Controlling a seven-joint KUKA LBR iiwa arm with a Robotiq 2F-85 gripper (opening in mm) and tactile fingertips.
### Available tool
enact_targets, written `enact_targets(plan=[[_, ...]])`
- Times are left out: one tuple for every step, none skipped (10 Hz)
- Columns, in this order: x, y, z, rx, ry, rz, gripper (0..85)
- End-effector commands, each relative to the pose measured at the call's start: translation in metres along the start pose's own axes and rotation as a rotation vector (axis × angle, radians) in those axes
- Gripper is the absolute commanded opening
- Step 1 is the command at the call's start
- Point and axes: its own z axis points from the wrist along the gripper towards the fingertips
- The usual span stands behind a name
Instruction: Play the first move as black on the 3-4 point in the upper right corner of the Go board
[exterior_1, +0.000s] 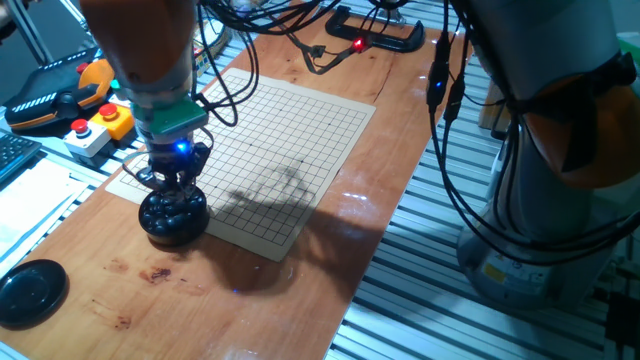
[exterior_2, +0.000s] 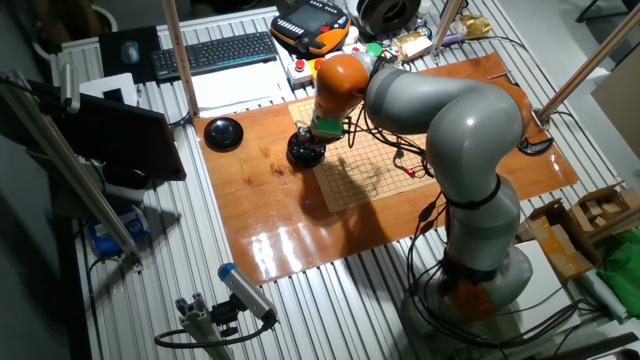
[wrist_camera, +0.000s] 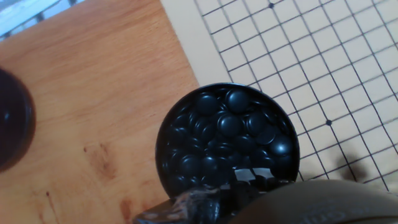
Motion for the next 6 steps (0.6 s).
enact_targets(plan=[[0.0001, -0.0001, -0.0003, -0.012, -0.001, -0.022, 0.7], [0.0001, -0.0003, -0.0005, -0.024, -0.007, -0.042, 0.7], [0.0002, -0.0004, -0.0008, -0.038, -0.011, -0.059, 0.7], [0.0002, -0.0002, -0.0004, -0.042, -0.013, -0.069, 0.7], [0.0001, -0.0003, -0.0004, -0.052, -0.010, -0.078, 0.7], [0.0007, 0.0007, -0.0006, -0.068, -0.005, -0.082, 0.7]])
